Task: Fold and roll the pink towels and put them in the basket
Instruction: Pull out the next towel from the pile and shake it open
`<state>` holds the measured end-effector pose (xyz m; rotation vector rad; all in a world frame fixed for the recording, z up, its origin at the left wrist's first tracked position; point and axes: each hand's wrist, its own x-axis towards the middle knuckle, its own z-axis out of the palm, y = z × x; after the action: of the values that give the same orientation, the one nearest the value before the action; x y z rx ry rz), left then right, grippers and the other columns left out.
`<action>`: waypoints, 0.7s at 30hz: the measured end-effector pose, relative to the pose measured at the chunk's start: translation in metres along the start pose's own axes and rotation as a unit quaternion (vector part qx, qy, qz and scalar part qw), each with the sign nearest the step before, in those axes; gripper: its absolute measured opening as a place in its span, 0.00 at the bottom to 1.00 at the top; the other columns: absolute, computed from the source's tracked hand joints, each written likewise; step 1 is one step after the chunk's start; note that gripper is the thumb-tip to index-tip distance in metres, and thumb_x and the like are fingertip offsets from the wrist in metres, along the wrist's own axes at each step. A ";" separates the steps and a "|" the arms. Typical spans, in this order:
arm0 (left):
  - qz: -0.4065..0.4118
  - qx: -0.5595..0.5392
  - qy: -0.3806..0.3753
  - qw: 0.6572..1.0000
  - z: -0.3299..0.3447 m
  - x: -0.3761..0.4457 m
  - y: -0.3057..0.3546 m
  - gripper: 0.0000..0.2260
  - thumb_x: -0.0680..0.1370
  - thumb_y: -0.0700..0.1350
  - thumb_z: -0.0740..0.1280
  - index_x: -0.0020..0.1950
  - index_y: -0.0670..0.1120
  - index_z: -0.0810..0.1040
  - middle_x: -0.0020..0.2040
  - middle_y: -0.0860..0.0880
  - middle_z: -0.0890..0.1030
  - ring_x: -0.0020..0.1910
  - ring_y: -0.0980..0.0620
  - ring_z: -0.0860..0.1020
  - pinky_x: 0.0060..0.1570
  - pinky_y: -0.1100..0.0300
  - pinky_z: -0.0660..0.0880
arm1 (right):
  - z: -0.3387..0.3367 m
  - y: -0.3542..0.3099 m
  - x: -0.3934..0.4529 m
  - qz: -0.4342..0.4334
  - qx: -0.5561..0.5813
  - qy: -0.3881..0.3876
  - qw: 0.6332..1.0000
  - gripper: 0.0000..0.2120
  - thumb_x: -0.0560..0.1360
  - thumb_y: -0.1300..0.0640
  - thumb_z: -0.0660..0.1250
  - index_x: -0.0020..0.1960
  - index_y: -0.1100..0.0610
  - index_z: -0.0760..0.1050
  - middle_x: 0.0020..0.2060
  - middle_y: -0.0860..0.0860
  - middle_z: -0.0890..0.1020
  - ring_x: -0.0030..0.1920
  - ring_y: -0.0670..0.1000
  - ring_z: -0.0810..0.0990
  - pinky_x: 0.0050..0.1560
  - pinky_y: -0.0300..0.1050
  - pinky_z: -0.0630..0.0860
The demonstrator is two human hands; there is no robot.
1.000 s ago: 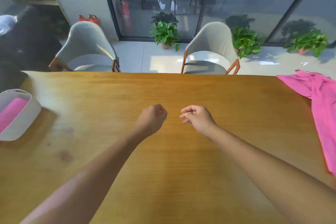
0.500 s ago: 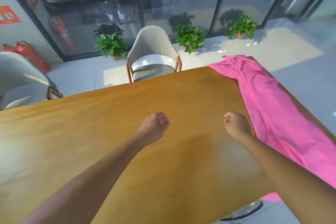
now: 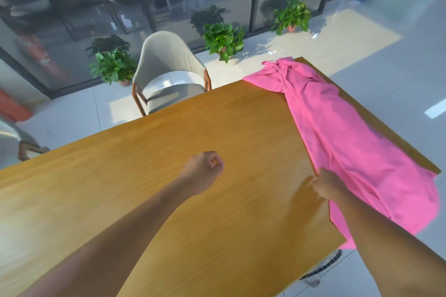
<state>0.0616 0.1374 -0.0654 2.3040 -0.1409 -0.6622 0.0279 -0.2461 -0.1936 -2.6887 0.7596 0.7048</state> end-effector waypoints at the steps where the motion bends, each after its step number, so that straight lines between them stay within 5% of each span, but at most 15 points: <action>1: -0.003 -0.003 0.000 1.000 0.001 0.002 0.001 0.09 0.75 0.49 0.59 0.42 0.56 0.79 0.47 0.54 0.83 0.42 0.42 0.83 0.28 0.55 0.72 | 0.001 0.000 0.002 -0.005 0.002 0.002 1.000 0.21 0.81 0.58 0.59 0.73 0.61 0.64 0.66 0.58 0.75 0.62 0.57 0.77 0.55 0.47 0.77; 7: -0.008 0.012 -0.005 1.000 0.008 0.013 0.005 0.09 0.77 0.48 0.60 0.42 0.56 0.79 0.46 0.55 0.83 0.42 0.42 0.84 0.28 0.56 0.72 | 0.014 0.004 0.024 0.021 0.042 0.068 0.997 0.16 0.82 0.55 0.62 0.66 0.63 0.70 0.61 0.59 0.78 0.57 0.58 0.79 0.54 0.49 0.78; 11: -0.015 0.028 -0.017 0.999 0.014 0.017 0.004 0.09 0.79 0.47 0.60 0.44 0.56 0.79 0.46 0.55 0.83 0.43 0.43 0.84 0.27 0.57 0.71 | 0.022 0.003 0.033 0.056 0.113 0.143 0.982 0.24 0.80 0.55 0.66 0.72 0.64 0.66 0.66 0.61 0.75 0.58 0.61 0.79 0.52 0.51 0.77; 15: -0.030 0.040 -0.024 0.998 0.022 0.020 0.001 0.08 0.79 0.46 0.62 0.45 0.55 0.80 0.48 0.54 0.83 0.44 0.44 0.84 0.28 0.60 0.70 | 0.024 0.002 0.040 0.051 0.068 0.141 0.986 0.10 0.82 0.54 0.64 0.56 0.60 0.75 0.52 0.58 0.82 0.48 0.57 0.79 0.42 0.47 0.74; 21: -0.041 0.032 -0.042 0.998 0.041 0.022 -0.005 0.09 0.79 0.46 0.61 0.44 0.55 0.80 0.47 0.53 0.84 0.45 0.41 0.84 0.30 0.58 0.69 | 0.026 -0.022 0.028 0.034 0.141 0.131 0.981 0.05 0.81 0.60 0.63 0.54 0.59 0.75 0.53 0.57 0.82 0.47 0.56 0.81 0.43 0.47 0.77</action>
<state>0.0598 0.1097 -0.1031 2.3543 -0.1100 -0.8082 0.0505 -0.2298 -0.2278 -2.5289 0.9395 0.2323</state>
